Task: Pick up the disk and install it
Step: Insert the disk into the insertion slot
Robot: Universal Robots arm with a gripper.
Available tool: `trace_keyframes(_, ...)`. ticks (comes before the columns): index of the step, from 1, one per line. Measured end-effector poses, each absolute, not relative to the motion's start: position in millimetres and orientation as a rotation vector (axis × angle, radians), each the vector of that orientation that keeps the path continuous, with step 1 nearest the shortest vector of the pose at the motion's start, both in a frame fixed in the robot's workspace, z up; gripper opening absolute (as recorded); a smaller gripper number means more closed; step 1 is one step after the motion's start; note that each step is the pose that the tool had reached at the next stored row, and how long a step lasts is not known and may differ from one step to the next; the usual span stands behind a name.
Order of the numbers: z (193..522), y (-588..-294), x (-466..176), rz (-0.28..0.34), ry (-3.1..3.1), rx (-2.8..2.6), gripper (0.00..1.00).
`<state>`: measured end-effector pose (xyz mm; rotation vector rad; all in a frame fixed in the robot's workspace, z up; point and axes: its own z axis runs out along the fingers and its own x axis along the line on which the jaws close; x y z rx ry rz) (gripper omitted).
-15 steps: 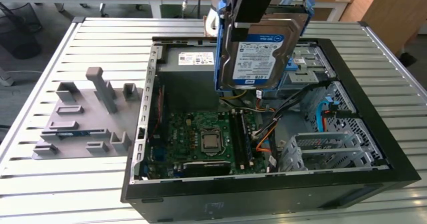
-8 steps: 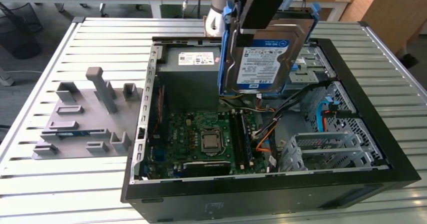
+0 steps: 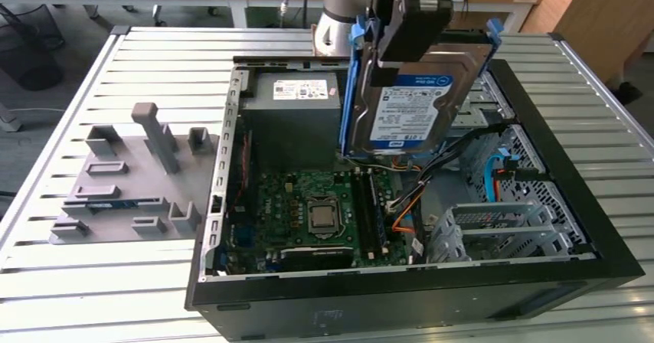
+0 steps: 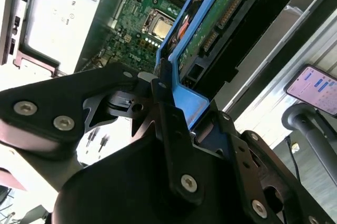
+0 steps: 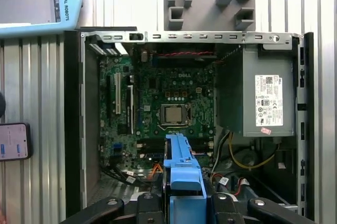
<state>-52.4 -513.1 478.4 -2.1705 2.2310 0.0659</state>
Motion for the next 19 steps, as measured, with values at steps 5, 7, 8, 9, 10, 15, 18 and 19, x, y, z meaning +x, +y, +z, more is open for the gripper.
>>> trace_keyframes(5, 476.0, -528.2, -52.4, 0.066, 2.231, -2.17, 0.36)
trace_keyframes(7, 475.4, -531.9, -51.9, 0.066, 2.231, -2.17, 0.36)
trace_keyframes(8, 475.2, -533.2, -51.3, 0.066, 2.231, -2.171, 0.36)
trace_keyframes(9, 474.8, -534.1, -50.0, 0.066, 2.231, -2.171, 0.36)
trace_keyframes(10, 474.2, -534.6, -47.3, 0.066, 2.231, -2.17, 0.36)
trace_keyframes(15, 472.2, -536.9, -33.4, 0.066, 2.231, -2.171, 0.36)
trace_keyframes(18, 470.9, -542.8, -32.4, 0.066, 2.231, -2.171, 0.36)
trace_keyframes(19, 470.5, -545.4, -32.2, 0.066, 2.231, -2.171, 0.36)
